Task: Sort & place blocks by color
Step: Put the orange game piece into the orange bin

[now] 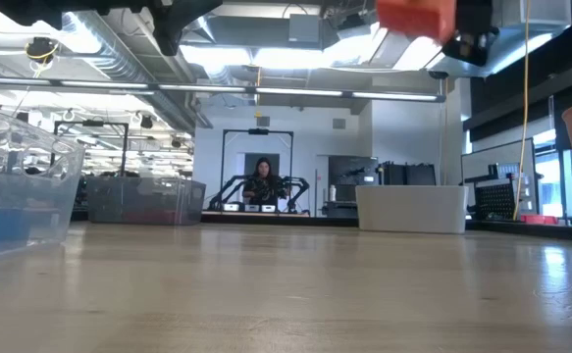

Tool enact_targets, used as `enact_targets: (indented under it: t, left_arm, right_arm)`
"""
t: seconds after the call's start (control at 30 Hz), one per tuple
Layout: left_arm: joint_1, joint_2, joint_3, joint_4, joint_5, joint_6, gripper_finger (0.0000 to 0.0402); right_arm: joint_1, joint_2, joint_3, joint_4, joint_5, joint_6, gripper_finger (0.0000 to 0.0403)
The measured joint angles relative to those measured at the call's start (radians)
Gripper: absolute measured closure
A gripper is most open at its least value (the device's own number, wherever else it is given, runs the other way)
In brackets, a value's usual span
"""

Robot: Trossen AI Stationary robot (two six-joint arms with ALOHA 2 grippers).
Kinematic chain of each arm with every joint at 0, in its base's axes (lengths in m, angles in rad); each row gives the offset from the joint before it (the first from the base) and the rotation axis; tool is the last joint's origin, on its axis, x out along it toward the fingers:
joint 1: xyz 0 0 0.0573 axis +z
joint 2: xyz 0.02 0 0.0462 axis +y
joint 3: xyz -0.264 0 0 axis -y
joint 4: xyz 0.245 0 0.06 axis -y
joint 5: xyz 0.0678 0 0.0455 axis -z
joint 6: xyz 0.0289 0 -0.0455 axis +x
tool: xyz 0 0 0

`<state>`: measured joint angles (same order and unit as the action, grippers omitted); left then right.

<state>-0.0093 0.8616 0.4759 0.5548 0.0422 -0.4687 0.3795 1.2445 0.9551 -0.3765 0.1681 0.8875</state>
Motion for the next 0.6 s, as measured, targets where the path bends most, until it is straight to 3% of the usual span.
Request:
enact_targets:
  t: [0.17, 0.27, 0.5, 0.6]
  left_arm:
    - [0.000, 0.000, 0.000, 0.000, 0.002, -0.019, 0.0108]
    - [0.000, 0.000, 0.000, 0.000, 0.002, -0.049, 0.0108]
    - [-0.001, 0.000, 0.000, 0.004, 0.004, -0.018, 0.0108]
    - [-0.011, 0.000, 0.000, -0.001, 0.003, -0.017, 0.0108]
  right_arm:
    - [0.035, 0.011, -0.013, 0.244, -0.122, 0.023, 0.0263]
    - [0.060, 0.010, -0.013, 0.342, -0.142, 0.027, 0.0263]
    - [0.089, 0.007, -0.013, 0.314, -0.133, 0.121, 0.0263]
    - [0.133, 0.012, -0.013, 0.284, -0.212, 0.211, 0.0263]
